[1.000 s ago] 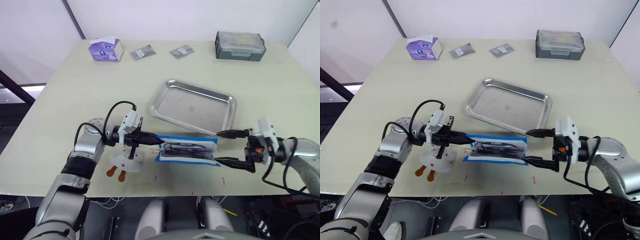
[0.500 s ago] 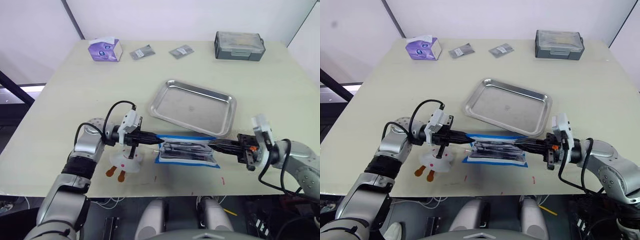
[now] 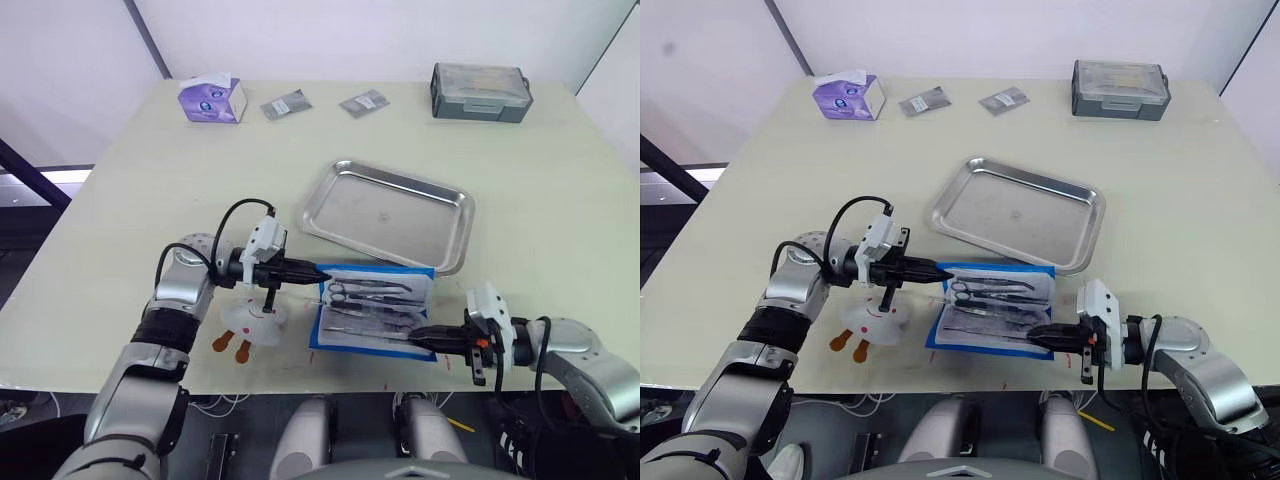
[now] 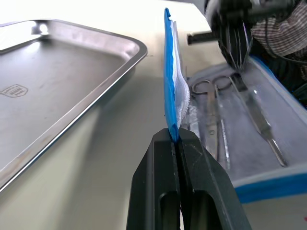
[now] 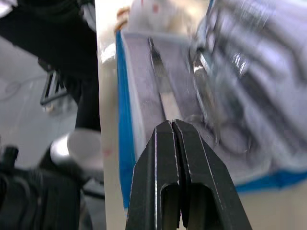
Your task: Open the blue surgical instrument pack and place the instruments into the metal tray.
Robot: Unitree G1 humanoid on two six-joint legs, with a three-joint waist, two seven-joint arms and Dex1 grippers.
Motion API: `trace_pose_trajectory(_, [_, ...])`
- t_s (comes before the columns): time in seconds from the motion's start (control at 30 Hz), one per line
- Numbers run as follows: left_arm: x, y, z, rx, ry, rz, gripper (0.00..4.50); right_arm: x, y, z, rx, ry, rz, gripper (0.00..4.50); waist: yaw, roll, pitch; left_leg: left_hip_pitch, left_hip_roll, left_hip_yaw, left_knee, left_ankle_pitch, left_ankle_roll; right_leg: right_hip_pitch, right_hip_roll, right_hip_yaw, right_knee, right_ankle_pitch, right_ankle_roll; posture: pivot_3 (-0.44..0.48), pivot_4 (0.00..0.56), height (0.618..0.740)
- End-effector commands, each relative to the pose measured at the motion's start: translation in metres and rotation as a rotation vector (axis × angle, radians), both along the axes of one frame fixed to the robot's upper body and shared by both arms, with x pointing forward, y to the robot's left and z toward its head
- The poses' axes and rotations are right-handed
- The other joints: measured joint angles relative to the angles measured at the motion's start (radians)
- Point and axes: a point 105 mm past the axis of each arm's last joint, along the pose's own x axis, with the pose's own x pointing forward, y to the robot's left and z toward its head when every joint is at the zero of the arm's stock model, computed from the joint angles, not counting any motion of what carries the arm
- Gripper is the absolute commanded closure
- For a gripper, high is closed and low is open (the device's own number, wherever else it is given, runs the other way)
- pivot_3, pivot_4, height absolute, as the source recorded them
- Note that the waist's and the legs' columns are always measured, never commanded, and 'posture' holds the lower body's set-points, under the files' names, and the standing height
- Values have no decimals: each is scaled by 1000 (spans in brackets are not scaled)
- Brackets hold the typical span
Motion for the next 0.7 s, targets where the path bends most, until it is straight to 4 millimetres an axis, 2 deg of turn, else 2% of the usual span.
trace_pose_trajectory(0.03, [3, -3, -12, 55, 41, 14, 4500, -3, 1, -2, -7, -32, 26, 4475, -1, 0, 0, 0, 0, 0, 0, 0, 0, 0, 0, 0, 0, 0, 0, 0, 150, 734])
trace_pose_trajectory(0.37, [26, -14, -28, 124, 49, 109, 4500, -5, 1, -13, -15, -18, 17, 4475, 0, 0, 0, 0, 0, 0, 0, 0, 0, 0, 0, 0, 0, 0, 0, 0, 150, 734])
trace_pose_trajectory(0.7, [30, -16, -29, 128, 47, 116, 4500, -3, 2, -11, -9, -32, 6, 4475, 3, 0, 0, 0, 0, 0, 1, 0, 0, 0, 0, 0, 1, 0, 0, 0, 150, 734])
